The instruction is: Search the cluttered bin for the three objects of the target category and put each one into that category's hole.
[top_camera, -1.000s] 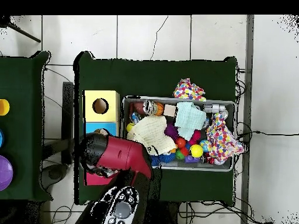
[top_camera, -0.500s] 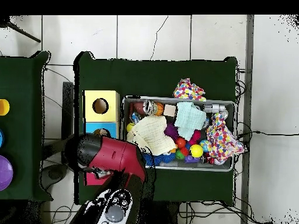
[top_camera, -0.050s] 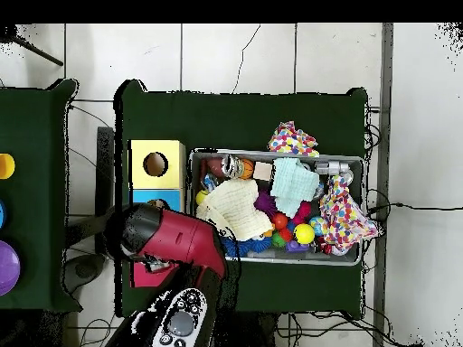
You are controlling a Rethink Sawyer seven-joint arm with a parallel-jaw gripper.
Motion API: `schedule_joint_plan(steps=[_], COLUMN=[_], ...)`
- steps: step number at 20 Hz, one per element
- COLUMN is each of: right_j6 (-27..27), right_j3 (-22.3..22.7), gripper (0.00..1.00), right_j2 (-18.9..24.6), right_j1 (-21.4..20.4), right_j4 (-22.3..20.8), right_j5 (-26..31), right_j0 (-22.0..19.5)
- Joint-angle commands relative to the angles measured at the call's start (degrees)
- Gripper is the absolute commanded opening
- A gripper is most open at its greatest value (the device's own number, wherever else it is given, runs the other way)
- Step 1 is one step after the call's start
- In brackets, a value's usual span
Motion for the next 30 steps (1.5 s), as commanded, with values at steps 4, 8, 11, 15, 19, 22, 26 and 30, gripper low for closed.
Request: schedule_joint_plan(steps=[4,8,11,15,19,22,26,30], right_j6=[12.44,11.55,10.89,10.11,10.81,10.59,11.11,10.58], right_j3=[6.36,5.8,5.94,6.33,5.64,5.54,5.83,5.92], gripper=[0.0,0.0,0.0,0.0,0.0,0.0,0.0,0.0], right_j2=[6.4,6.28,6.15,6.27,5.36,5.2,5.34,5.2], right_j1=[4.1,4.63,4.53,4.09,3.39,2.94,3.49,3.8], right_j4=[6.65,7.19,7.4,7.48,6.03,5.19,5.74,5.31], right_j5=[-6.08,-5.76,-5.52,-5.21,-1.41,0.85,0.08,0.26], right_j0=[-0.07,-0.19,-0.26,-0.48,-0.16,-0.18,-0.21,-0.61])
